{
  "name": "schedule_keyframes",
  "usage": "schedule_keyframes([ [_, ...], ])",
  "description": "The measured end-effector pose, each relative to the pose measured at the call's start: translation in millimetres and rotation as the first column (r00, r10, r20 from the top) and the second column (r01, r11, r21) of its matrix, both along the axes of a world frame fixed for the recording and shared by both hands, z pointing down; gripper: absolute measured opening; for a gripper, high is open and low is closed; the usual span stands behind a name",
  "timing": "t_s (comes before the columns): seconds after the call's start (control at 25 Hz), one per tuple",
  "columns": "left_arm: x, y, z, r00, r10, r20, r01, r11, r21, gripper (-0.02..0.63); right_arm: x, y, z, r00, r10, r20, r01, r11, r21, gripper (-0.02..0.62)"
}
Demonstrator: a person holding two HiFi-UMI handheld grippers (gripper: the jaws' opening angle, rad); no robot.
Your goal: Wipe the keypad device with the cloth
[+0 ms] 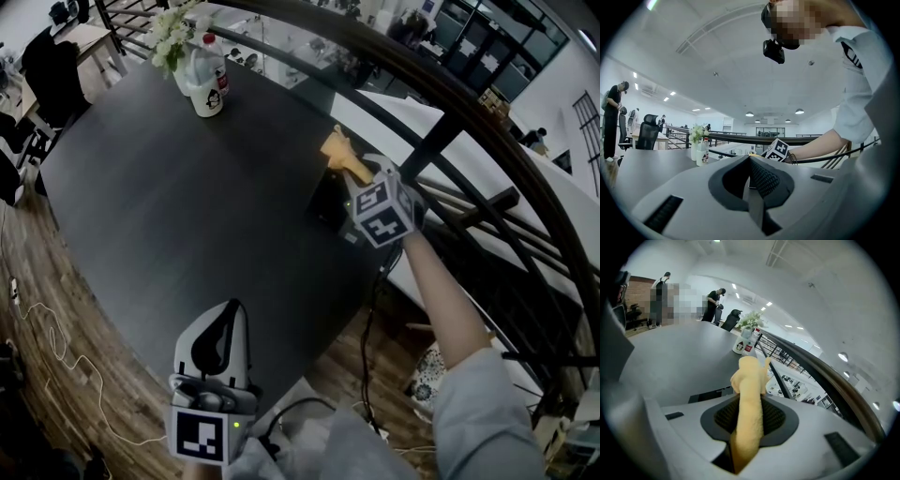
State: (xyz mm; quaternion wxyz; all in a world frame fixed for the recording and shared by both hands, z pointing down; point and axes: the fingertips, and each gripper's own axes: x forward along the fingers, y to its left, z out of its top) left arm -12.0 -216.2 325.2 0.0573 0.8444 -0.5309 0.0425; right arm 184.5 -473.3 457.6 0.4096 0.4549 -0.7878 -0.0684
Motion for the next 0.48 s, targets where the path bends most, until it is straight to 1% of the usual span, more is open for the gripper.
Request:
schedule_keyframes([
  [0.16, -1, -1, 3, 1.000, -0.005, -0.001, 0.005, 1.000, -0.001, 0.006, -9, -3, 4, 0.998, -0.052, -0.046, 0.051, 0.998, -0.026, 0.103],
  [0.28, -2, -1, 3, 1.000, -0.008, -0.003, 0.008, 1.000, 0.000, 0.006, -13, -5, 2, 0.996, -0.072, -0.055, 0.070, 0.997, -0.031, 0.104],
  [0.48, 1, 0, 1, 1.000, -0.002, -0.002, 0.002, 1.000, 0.006, 0.006, -2, 1, 7, 1.000, -0.025, -0.011, 0.024, 0.999, -0.049, 0.104],
])
